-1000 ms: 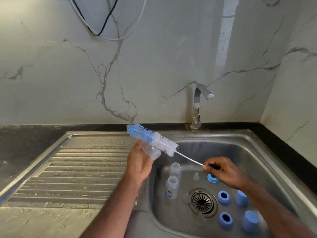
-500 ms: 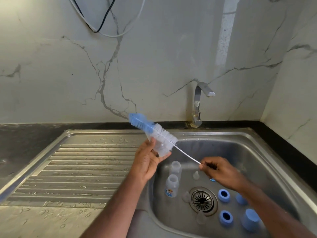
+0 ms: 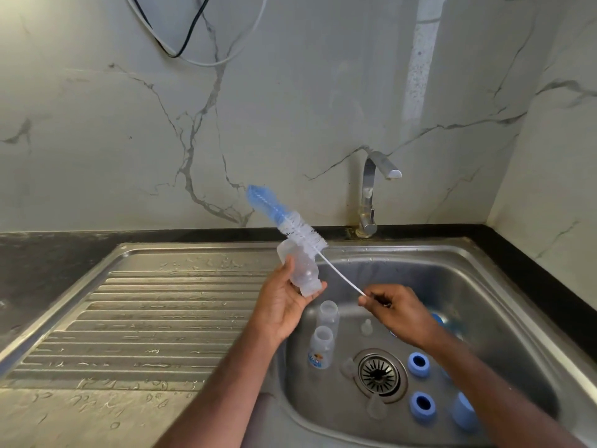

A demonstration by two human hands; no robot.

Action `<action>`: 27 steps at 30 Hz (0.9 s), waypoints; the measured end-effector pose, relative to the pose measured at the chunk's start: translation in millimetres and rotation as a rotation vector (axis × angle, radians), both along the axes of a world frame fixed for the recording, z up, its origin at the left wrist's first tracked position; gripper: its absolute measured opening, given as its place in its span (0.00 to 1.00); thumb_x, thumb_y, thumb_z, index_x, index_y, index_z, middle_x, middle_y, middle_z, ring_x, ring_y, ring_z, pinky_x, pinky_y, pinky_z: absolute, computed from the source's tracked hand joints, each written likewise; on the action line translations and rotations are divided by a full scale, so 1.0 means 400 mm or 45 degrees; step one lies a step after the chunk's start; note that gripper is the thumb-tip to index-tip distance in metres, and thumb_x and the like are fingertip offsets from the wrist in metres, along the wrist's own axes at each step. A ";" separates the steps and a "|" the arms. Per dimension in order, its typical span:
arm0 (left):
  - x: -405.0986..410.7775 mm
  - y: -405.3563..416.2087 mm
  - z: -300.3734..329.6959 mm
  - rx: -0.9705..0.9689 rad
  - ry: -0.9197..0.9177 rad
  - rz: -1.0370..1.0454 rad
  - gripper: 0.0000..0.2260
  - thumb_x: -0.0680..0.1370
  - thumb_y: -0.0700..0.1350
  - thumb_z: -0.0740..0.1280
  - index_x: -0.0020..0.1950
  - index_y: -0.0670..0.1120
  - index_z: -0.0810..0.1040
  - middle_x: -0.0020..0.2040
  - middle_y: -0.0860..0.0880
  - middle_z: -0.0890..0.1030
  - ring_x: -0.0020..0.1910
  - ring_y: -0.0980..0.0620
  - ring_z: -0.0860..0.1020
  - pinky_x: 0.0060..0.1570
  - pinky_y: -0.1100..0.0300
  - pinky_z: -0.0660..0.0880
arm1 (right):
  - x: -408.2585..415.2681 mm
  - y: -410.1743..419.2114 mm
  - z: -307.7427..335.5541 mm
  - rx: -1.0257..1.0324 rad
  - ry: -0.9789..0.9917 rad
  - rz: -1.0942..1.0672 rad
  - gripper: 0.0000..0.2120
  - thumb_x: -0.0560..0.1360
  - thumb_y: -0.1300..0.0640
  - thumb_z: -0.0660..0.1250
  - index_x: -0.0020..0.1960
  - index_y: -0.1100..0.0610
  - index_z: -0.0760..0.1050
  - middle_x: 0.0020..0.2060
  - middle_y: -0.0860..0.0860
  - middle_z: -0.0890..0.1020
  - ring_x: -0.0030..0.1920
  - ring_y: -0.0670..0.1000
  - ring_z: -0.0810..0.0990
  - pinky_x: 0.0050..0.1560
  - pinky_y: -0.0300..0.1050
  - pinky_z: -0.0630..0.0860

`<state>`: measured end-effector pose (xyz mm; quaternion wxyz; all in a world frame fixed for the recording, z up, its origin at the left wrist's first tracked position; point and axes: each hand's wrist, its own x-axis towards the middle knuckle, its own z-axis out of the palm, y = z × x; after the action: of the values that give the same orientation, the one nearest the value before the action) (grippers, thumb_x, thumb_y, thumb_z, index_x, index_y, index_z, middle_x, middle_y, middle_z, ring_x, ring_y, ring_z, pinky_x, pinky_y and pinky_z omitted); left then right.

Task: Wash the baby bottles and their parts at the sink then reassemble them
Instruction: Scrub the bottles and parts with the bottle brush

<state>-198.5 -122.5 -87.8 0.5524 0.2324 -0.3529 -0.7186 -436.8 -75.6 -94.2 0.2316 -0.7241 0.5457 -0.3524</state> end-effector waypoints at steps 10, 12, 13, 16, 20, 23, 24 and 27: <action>-0.017 0.005 0.013 0.007 0.046 -0.067 0.16 0.83 0.55 0.59 0.59 0.45 0.78 0.48 0.45 0.80 0.46 0.48 0.77 0.44 0.52 0.74 | 0.005 0.010 -0.013 -0.063 0.135 0.003 0.11 0.80 0.53 0.69 0.39 0.51 0.79 0.29 0.45 0.76 0.31 0.42 0.73 0.35 0.35 0.70; -0.016 0.003 0.005 0.023 0.038 -0.093 0.22 0.83 0.59 0.59 0.67 0.45 0.76 0.52 0.44 0.80 0.48 0.48 0.78 0.45 0.53 0.74 | 0.014 0.002 0.000 -0.075 0.113 -0.027 0.10 0.81 0.53 0.68 0.41 0.53 0.80 0.31 0.48 0.78 0.32 0.43 0.74 0.36 0.35 0.71; -0.006 -0.002 -0.001 0.023 0.064 -0.097 0.23 0.81 0.59 0.64 0.69 0.45 0.75 0.54 0.43 0.80 0.49 0.48 0.78 0.46 0.53 0.76 | 0.001 0.004 0.010 -0.023 0.074 0.017 0.09 0.81 0.54 0.68 0.42 0.54 0.81 0.30 0.47 0.78 0.32 0.42 0.74 0.35 0.34 0.71; 0.018 -0.015 -0.006 0.003 0.093 -0.062 0.33 0.71 0.52 0.77 0.72 0.43 0.73 0.65 0.40 0.79 0.60 0.44 0.80 0.51 0.51 0.80 | -0.058 0.037 0.032 0.266 -0.083 0.196 0.10 0.81 0.55 0.67 0.42 0.53 0.82 0.27 0.46 0.72 0.27 0.41 0.69 0.28 0.33 0.67; -0.014 -0.001 0.000 0.010 0.036 -0.081 0.44 0.61 0.54 0.84 0.72 0.40 0.73 0.61 0.40 0.81 0.59 0.44 0.81 0.54 0.42 0.80 | -0.037 0.020 0.006 0.119 -0.006 0.045 0.10 0.81 0.56 0.68 0.42 0.54 0.83 0.25 0.43 0.73 0.27 0.40 0.70 0.31 0.33 0.67; -0.020 -0.001 -0.001 0.011 0.066 -0.034 0.46 0.62 0.53 0.84 0.73 0.37 0.70 0.61 0.37 0.80 0.59 0.40 0.81 0.54 0.38 0.79 | 0.000 -0.001 0.009 0.022 -0.028 -0.011 0.10 0.81 0.54 0.68 0.42 0.54 0.82 0.27 0.43 0.74 0.29 0.41 0.71 0.34 0.35 0.69; -0.008 -0.006 0.001 0.000 0.110 -0.014 0.46 0.63 0.52 0.84 0.75 0.38 0.69 0.64 0.36 0.78 0.61 0.40 0.80 0.55 0.40 0.79 | -0.012 0.002 0.018 0.071 -0.056 0.030 0.10 0.81 0.54 0.67 0.44 0.55 0.82 0.26 0.43 0.74 0.28 0.41 0.70 0.32 0.34 0.69; 0.032 -0.022 0.005 -0.043 0.227 0.002 0.42 0.68 0.48 0.80 0.76 0.38 0.66 0.72 0.36 0.73 0.69 0.37 0.74 0.57 0.44 0.79 | -0.069 0.034 0.033 0.342 -0.145 0.199 0.10 0.81 0.53 0.67 0.45 0.55 0.82 0.26 0.47 0.71 0.26 0.44 0.68 0.26 0.38 0.66</action>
<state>-185.8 -131.5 -85.8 0.5859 0.1584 -0.3140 -0.7301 -464.6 -62.0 -81.0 0.3838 -0.7058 0.5158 -0.2977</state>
